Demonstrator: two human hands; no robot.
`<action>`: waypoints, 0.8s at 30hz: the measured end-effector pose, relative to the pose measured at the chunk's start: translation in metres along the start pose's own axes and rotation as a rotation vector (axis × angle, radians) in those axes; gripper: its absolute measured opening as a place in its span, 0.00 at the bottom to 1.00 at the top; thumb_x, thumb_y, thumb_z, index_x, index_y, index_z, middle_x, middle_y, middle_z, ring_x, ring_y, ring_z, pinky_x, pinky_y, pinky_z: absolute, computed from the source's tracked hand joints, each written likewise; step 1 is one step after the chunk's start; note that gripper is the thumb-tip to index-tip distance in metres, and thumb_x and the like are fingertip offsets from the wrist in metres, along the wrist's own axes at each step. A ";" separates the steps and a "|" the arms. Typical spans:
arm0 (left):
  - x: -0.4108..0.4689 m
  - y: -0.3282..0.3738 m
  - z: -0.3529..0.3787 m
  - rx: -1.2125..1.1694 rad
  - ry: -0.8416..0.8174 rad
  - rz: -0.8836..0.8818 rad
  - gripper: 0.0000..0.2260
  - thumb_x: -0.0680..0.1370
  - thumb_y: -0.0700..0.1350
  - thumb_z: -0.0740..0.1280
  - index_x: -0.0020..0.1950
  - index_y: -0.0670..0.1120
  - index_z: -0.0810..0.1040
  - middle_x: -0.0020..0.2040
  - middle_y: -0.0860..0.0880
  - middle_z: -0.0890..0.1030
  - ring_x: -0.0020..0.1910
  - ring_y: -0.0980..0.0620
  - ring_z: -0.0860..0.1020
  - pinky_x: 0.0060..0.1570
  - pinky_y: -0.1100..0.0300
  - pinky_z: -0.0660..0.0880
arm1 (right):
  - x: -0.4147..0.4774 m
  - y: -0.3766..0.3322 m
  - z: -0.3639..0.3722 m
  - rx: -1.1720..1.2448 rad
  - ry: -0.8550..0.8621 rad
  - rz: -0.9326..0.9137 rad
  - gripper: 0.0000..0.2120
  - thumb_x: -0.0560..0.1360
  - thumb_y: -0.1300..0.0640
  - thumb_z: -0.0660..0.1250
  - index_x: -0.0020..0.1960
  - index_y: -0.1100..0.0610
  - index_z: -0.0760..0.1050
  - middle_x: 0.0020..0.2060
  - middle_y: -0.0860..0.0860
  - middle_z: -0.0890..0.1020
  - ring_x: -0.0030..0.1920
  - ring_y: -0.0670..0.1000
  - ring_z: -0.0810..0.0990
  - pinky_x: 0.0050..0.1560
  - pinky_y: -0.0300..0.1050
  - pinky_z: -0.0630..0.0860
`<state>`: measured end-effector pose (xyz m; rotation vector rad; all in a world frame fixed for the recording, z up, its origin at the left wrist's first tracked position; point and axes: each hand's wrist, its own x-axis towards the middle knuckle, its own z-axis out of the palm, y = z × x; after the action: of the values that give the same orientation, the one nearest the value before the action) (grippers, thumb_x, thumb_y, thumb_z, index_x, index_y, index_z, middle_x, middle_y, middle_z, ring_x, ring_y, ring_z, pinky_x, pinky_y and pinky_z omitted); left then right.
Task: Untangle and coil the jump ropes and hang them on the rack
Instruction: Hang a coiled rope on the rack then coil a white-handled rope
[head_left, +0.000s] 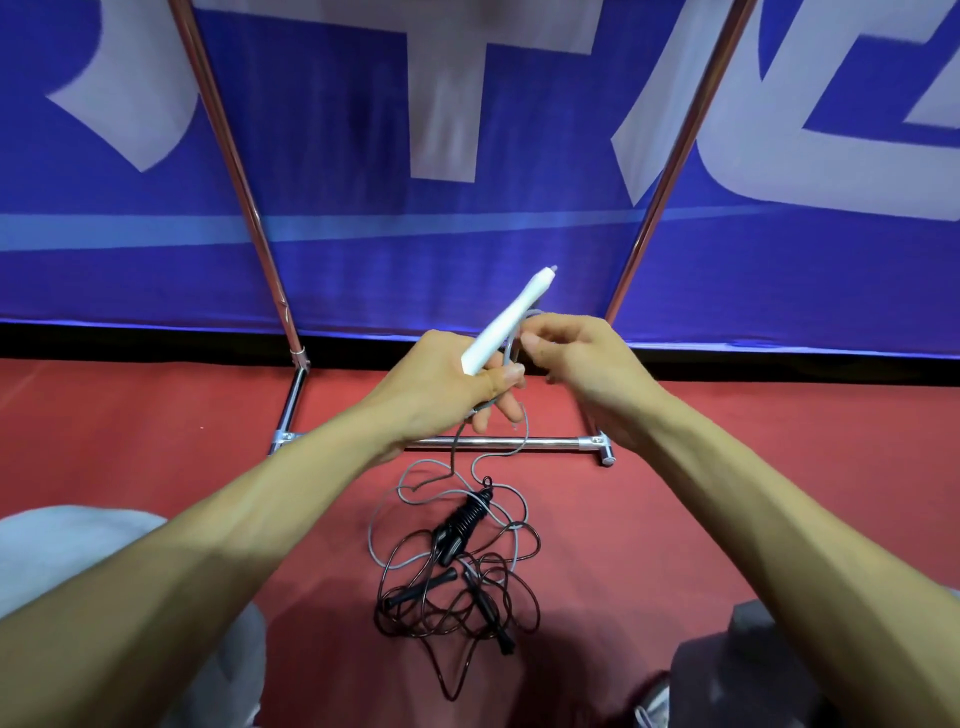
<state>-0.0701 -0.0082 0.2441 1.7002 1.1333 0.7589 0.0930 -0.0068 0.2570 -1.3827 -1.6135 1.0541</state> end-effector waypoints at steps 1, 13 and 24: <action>0.001 -0.001 0.000 -0.009 -0.003 0.003 0.09 0.79 0.47 0.68 0.42 0.45 0.83 0.33 0.45 0.84 0.27 0.55 0.74 0.35 0.64 0.70 | 0.000 -0.001 -0.001 0.078 -0.019 0.050 0.09 0.79 0.60 0.61 0.45 0.61 0.78 0.36 0.50 0.77 0.37 0.46 0.71 0.41 0.39 0.66; -0.001 -0.007 0.005 -0.042 -0.248 -0.165 0.15 0.80 0.52 0.64 0.56 0.40 0.77 0.43 0.42 0.85 0.39 0.47 0.83 0.42 0.55 0.78 | 0.001 -0.013 -0.014 0.663 0.241 0.233 0.09 0.81 0.64 0.57 0.44 0.65 0.72 0.37 0.58 0.76 0.29 0.53 0.83 0.29 0.40 0.79; 0.001 -0.018 -0.019 0.671 -0.235 0.028 0.05 0.80 0.50 0.64 0.47 0.51 0.73 0.37 0.49 0.82 0.31 0.49 0.79 0.36 0.49 0.78 | 0.005 0.003 -0.020 0.282 0.283 0.291 0.13 0.81 0.59 0.58 0.42 0.63 0.74 0.32 0.57 0.78 0.29 0.56 0.81 0.33 0.46 0.81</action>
<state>-0.0924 0.0026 0.2345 2.2868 1.2781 0.1755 0.1116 0.0011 0.2619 -1.5201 -1.0384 1.1426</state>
